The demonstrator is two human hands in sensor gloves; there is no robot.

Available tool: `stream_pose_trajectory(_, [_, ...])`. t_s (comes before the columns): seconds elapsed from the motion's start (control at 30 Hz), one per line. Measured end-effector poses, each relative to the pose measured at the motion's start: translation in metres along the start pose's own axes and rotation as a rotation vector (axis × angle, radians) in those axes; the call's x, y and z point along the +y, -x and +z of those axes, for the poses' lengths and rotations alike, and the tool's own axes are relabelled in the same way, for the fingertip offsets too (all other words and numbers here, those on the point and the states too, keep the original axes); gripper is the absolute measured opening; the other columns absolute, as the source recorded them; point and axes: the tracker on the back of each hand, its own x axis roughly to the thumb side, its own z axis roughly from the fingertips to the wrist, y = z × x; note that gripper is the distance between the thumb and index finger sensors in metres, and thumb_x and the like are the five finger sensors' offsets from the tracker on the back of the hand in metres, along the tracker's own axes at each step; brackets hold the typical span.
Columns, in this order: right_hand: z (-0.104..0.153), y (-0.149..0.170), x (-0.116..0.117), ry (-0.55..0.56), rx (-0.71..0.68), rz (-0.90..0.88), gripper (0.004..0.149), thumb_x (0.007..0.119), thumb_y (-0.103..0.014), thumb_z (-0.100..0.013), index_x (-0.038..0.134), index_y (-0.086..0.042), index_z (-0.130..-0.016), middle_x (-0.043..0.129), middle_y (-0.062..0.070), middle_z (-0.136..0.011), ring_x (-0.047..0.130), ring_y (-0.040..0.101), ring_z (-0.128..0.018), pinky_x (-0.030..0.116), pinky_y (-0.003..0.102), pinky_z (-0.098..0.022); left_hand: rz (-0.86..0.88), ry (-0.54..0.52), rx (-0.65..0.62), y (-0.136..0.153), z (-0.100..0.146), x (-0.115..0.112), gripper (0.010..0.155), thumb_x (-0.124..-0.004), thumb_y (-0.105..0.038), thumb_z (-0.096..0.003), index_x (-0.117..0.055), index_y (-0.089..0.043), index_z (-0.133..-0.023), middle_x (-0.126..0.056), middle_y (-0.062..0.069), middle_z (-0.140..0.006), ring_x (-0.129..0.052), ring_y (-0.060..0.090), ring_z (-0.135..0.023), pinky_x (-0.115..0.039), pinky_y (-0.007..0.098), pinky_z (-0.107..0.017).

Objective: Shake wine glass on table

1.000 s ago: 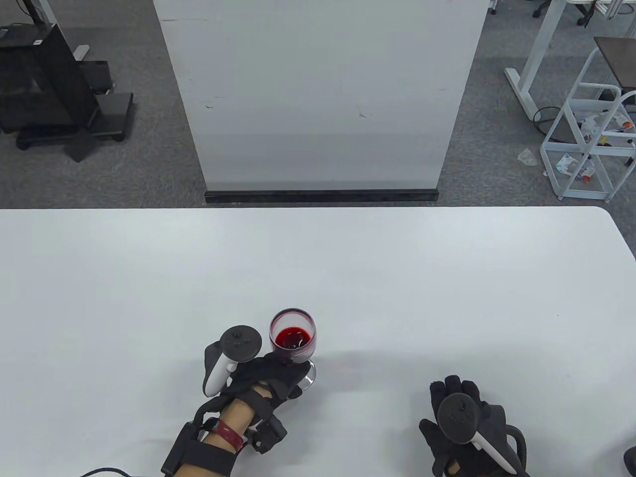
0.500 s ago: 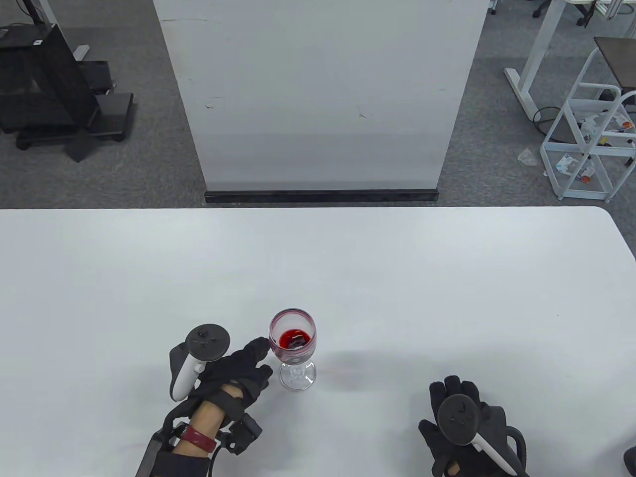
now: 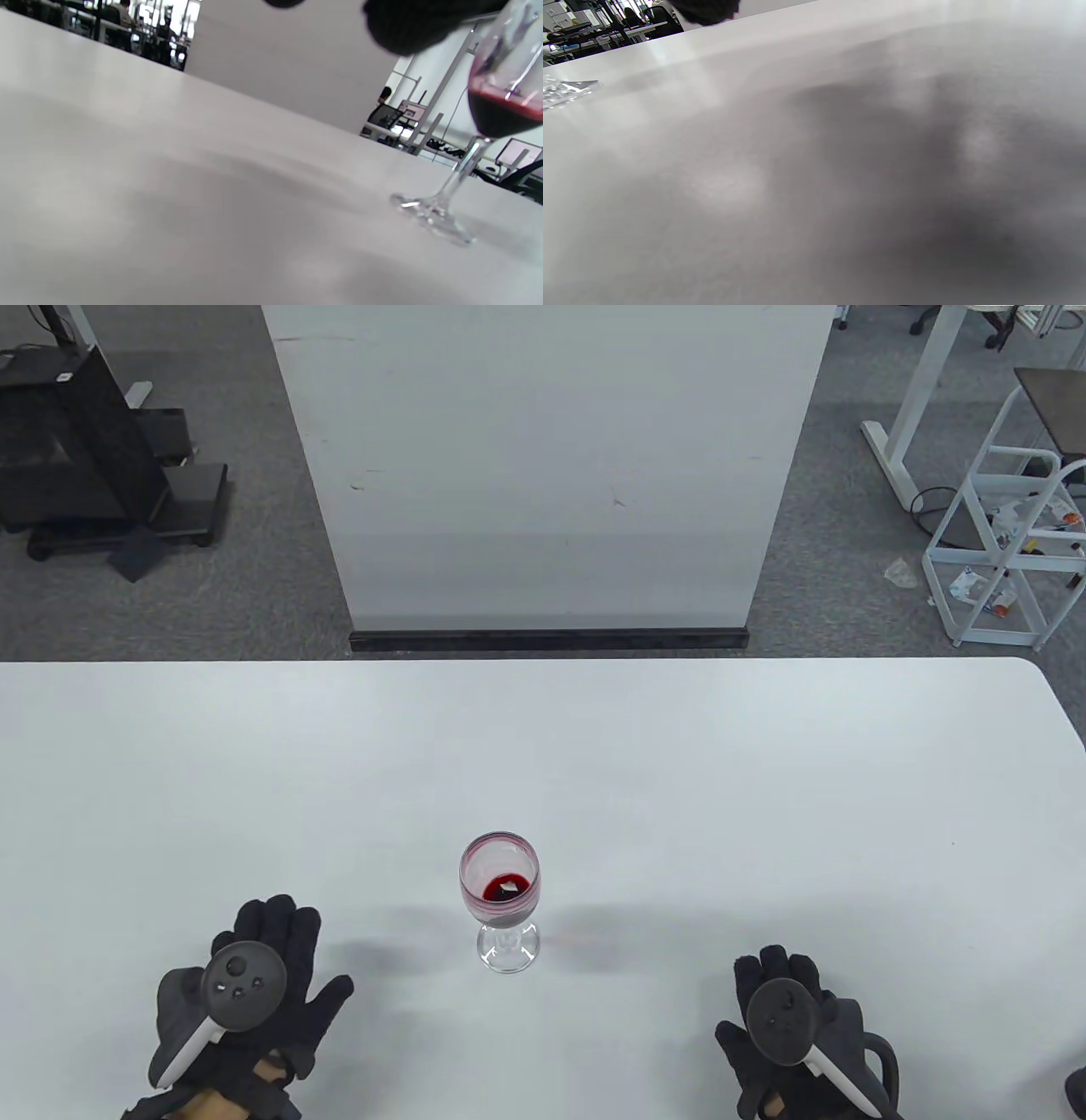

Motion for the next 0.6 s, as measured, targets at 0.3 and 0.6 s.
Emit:
stream_pose_trajectory(0.3, [-0.003,-0.005,0.007,-0.022,0.012,0.061,0.075,0.065,-0.052,-0.050,0.023,-0.026,-0.106,0.009,0.003,-0.114,0.007,0.036,-0.105,0.027,0.060,-0.077,-0.042,0.010,0.134,0.038,0.008,-0.011,0.080,-0.063,-0.061,-0.0446,-0.022,-0.028,-0.105,-0.006,-0.002,-0.114,0.004,0.028,-0.105,-0.001,0.052,-0.075])
stream_pose_trajectory(0.6, [-0.002,-0.004,0.005,-0.010,0.012,0.048,0.075,0.065,-0.052,-0.050,0.022,-0.026,-0.106,0.009,0.003,-0.114,0.007,0.036,-0.105,0.027,0.060,-0.076,-0.041,0.022,0.131,0.038,0.005,-0.011,0.079,-0.062,-0.061,-0.0449,-0.022,-0.030,-0.105,-0.006,-0.004,-0.114,0.004,0.027,-0.105,0.000,0.050,-0.075])
